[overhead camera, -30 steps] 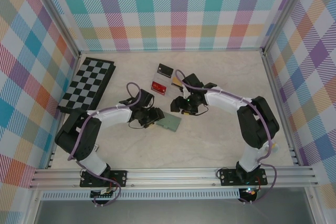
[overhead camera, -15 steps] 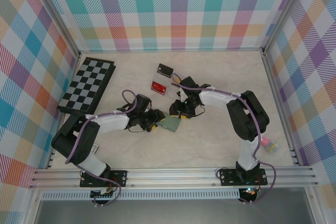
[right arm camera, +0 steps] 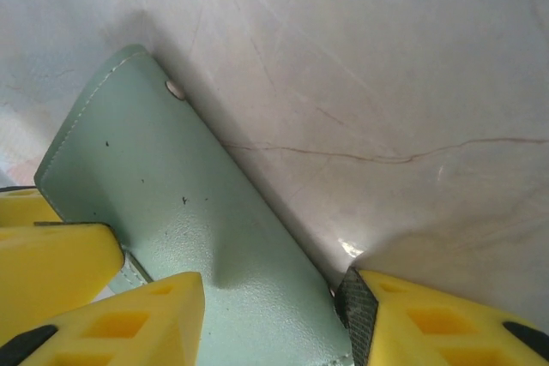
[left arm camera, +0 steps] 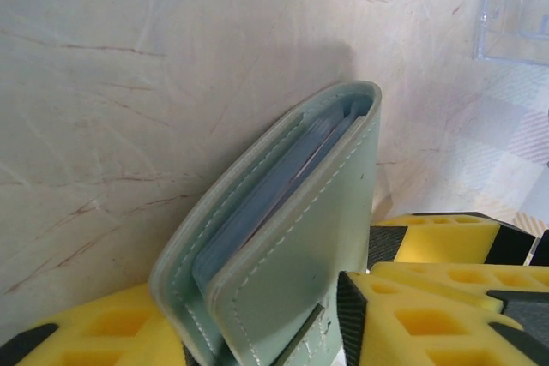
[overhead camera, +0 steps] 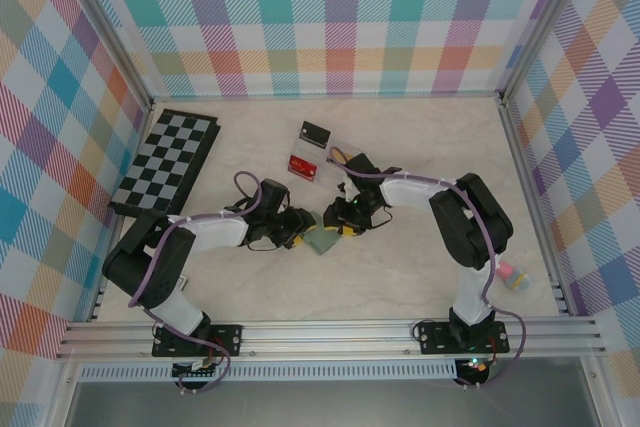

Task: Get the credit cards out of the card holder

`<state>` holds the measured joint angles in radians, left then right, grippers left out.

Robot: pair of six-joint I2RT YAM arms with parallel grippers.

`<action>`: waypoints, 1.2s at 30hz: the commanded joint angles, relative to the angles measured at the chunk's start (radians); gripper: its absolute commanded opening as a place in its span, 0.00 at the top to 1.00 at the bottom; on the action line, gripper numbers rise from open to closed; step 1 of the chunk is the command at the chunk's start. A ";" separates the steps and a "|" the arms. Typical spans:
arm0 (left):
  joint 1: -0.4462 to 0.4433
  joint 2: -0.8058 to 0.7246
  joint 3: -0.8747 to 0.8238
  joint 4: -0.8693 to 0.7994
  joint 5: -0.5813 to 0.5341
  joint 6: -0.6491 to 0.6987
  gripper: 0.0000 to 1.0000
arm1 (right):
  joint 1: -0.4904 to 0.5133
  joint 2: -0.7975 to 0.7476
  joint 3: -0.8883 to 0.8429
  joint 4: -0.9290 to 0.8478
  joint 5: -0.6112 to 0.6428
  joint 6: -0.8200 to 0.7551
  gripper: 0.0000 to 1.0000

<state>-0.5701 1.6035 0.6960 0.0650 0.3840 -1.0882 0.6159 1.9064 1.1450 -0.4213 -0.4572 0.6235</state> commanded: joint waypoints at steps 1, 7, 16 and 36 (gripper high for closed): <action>-0.016 0.005 -0.007 0.044 0.015 0.002 0.59 | 0.010 -0.010 -0.014 0.028 -0.053 0.022 0.52; -0.015 -0.045 0.026 -0.075 -0.045 0.077 0.76 | 0.010 -0.064 -0.011 0.025 0.033 0.023 0.51; -0.019 -0.152 0.271 -0.761 -0.363 0.417 0.78 | 0.009 -0.251 -0.034 -0.052 0.312 0.013 0.29; -0.198 0.154 0.655 -1.185 -0.784 0.535 0.77 | -0.020 -0.458 -0.202 -0.051 0.578 0.176 0.20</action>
<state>-0.7460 1.7359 1.3151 -1.1233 -0.4038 -0.5671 0.6048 1.4914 0.9642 -0.4751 0.0753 0.7570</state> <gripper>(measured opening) 0.223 0.804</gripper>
